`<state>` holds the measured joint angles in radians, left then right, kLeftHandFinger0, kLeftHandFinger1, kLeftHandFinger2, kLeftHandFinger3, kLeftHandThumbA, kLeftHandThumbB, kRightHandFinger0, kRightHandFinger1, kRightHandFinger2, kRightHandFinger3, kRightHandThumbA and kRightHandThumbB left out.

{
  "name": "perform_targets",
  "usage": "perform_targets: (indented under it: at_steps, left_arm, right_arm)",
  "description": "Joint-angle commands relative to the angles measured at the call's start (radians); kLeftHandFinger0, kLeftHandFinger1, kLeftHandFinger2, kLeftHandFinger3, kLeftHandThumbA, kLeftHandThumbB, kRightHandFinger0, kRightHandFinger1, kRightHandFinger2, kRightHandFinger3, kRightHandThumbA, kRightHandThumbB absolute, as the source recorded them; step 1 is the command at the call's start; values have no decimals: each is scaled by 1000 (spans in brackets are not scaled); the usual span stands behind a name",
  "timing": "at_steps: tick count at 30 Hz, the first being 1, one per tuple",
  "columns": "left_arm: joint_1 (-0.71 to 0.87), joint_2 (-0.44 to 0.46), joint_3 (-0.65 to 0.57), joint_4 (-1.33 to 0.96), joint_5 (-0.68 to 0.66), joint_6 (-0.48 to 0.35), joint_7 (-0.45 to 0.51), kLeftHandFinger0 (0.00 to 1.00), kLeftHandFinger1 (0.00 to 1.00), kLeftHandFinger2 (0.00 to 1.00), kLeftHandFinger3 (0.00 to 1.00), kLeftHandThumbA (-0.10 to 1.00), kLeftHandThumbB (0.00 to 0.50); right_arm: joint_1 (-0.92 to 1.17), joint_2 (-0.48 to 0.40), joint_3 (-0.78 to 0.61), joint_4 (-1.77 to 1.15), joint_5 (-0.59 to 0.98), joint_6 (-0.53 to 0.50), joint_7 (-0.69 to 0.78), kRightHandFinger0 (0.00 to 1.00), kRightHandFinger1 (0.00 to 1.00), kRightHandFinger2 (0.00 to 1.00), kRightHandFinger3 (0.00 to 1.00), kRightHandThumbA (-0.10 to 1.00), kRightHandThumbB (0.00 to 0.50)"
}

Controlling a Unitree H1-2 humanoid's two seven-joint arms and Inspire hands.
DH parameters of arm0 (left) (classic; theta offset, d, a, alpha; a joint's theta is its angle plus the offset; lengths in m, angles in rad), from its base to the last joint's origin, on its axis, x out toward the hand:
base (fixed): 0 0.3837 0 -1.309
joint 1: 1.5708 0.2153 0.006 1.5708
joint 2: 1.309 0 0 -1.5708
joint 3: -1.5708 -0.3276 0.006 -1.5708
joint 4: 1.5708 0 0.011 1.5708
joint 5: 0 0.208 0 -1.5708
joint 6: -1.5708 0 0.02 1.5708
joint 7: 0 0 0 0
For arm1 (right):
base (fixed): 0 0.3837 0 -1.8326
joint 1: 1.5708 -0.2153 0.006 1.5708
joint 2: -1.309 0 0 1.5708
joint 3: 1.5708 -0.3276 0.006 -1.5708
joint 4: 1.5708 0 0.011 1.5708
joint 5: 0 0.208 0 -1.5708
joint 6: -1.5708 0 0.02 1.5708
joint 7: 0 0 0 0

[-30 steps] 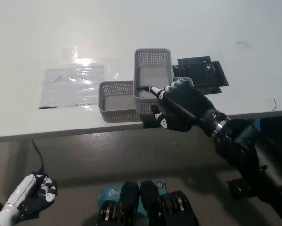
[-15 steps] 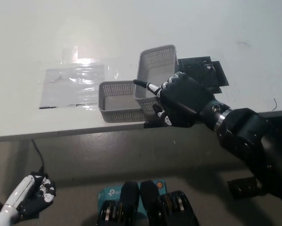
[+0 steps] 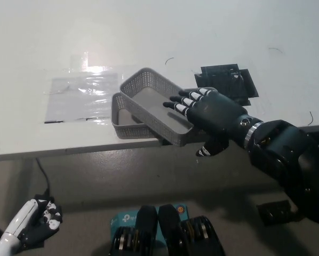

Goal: The robot uses its right hand to pick up the grey box kept on the middle on the desk and place it on top of another box next to it in a right angle

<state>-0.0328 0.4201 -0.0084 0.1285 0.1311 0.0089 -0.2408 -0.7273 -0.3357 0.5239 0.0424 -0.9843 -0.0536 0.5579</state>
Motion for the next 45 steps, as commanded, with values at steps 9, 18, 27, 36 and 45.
perform_targets:
  at_steps: [9, 18, 27, 36, 45]
  left_arm:
    - [29, 20, 4, -33, -2, -37, 1, 0, 0, 87, 276, 1000, 500]
    - [36, 14, 4, -24, 2, -39, 7, 0, 0, 73, 268, 1000, 500]
    - [45, 12, -1, -18, 1, -45, 3, 0, 0, 88, 279, 1000, 500]
    - [45, 8, -7, -13, 2, -53, 2, 0, 0, 76, 261, 1000, 500]
    - [41, 12, -3, -9, -3, -53, 0, 0, 0, 70, 261, 1000, 500]
  right_arm:
    - [-16, 14, -27, -31, -11, 52, 6, 1000, 1000, 1000, 1000, 1000, 500]
    - [-56, 18, -49, -63, 6, 81, 48, 1000, 1000, 1000, 1000, 1000, 500]
    - [-43, 35, -46, -80, -13, 92, 47, 1000, 1000, 1000, 1000, 1000, 500]
    - [-25, 47, -49, -129, -7, 126, 91, 1000, 1000, 1000, 1000, 1000, 500]
    - [-25, -3, -90, -287, 35, 174, 240, 1000, 1000, 1000, 1000, 1000, 500]
